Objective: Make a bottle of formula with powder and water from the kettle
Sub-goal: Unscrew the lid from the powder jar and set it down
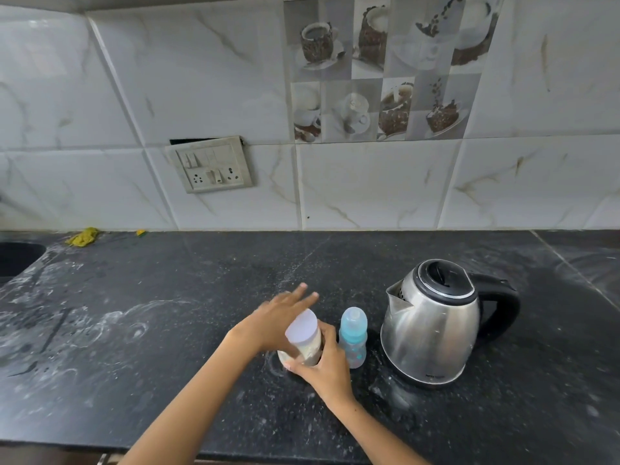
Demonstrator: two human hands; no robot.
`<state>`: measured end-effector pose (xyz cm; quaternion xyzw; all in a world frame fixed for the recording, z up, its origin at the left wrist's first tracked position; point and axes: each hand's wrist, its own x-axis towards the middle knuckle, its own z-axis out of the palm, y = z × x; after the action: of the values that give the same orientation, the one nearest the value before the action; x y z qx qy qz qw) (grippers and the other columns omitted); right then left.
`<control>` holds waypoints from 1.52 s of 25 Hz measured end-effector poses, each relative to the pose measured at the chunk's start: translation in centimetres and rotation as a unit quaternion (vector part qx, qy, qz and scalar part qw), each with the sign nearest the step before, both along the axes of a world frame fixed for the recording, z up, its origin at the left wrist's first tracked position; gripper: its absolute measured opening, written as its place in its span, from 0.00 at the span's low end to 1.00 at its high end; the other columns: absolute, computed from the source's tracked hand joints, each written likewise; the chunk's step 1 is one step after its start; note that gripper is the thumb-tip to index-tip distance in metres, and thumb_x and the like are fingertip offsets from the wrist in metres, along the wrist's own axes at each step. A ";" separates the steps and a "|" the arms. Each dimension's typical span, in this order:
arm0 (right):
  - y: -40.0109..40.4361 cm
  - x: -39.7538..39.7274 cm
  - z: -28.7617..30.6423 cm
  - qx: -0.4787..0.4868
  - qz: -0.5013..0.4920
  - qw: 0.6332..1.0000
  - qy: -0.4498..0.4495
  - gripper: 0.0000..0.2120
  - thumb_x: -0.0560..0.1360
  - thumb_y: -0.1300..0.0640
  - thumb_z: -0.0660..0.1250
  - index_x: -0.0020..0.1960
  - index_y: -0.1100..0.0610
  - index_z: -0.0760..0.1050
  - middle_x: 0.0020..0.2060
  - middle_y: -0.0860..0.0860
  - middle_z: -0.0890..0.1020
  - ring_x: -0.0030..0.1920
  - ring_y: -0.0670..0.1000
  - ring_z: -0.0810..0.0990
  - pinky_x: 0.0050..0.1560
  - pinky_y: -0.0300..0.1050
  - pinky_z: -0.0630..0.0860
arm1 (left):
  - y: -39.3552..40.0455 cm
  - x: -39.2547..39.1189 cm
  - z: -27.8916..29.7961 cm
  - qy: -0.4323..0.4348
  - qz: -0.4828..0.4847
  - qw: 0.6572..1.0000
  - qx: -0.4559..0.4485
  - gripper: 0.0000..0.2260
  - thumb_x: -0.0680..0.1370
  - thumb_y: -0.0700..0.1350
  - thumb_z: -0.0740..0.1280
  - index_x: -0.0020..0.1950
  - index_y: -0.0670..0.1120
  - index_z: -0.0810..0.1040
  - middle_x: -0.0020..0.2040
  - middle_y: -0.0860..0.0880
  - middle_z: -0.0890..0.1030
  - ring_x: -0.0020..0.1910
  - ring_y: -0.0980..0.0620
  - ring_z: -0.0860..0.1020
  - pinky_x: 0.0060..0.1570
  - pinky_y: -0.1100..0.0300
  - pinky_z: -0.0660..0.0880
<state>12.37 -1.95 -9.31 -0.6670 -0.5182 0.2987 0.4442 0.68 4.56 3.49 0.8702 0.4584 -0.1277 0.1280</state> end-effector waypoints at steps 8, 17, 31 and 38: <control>-0.1 0.3 0.3 -0.009 0.019 1.000 -0.009 0.39 0.57 0.44 0.78 0.64 0.50 0.67 0.55 0.43 0.80 0.54 0.44 0.79 0.50 0.38 0.77 | 0.5 1.3 -1.1 -0.020 0.087 0.996 0.022 0.41 0.67 0.68 0.68 0.71 0.45 0.61 0.64 0.44 0.73 0.62 0.43 0.73 0.57 0.52 0.73; 0.1 0.6 0.0 -0.008 0.026 0.999 -0.018 0.42 0.56 0.43 0.79 0.66 0.50 0.66 0.54 0.44 0.81 0.54 0.47 0.80 0.50 0.42 0.78 | -1.9 1.4 -2.8 -0.155 0.080 0.956 0.235 0.26 0.75 0.61 0.63 0.66 0.47 0.67 0.59 0.46 0.70 0.57 0.46 0.70 0.42 0.58 0.72; -7.7 2.9 -1.3 0.045 -0.006 0.998 -0.053 0.14 0.73 0.66 0.72 0.57 0.57 0.80 0.53 0.48 0.83 0.54 0.45 0.82 0.55 0.47 0.81 | -13.1 -5.6 -14.0 -0.493 0.228 0.838 0.054 0.26 0.68 0.59 0.74 0.56 0.59 0.62 0.62 0.59 0.69 0.61 0.58 0.70 0.55 0.51 0.75; -8.4 3.7 -0.4 0.092 -0.133 0.987 0.006 0.15 0.74 0.64 0.72 0.59 0.58 0.75 0.53 0.50 0.77 0.53 0.48 0.79 0.52 0.44 0.80 | -12.8 -4.3 -11.5 -0.434 0.118 0.885 0.116 0.21 0.76 0.57 0.65 0.63 0.47 0.69 0.69 0.51 0.69 0.69 0.55 0.66 0.66 0.51 0.67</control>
<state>16.08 -10.36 -9.70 -0.6843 -0.4473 0.1918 0.5430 -3.59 -8.21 -8.01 0.7868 0.4676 0.3331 0.2266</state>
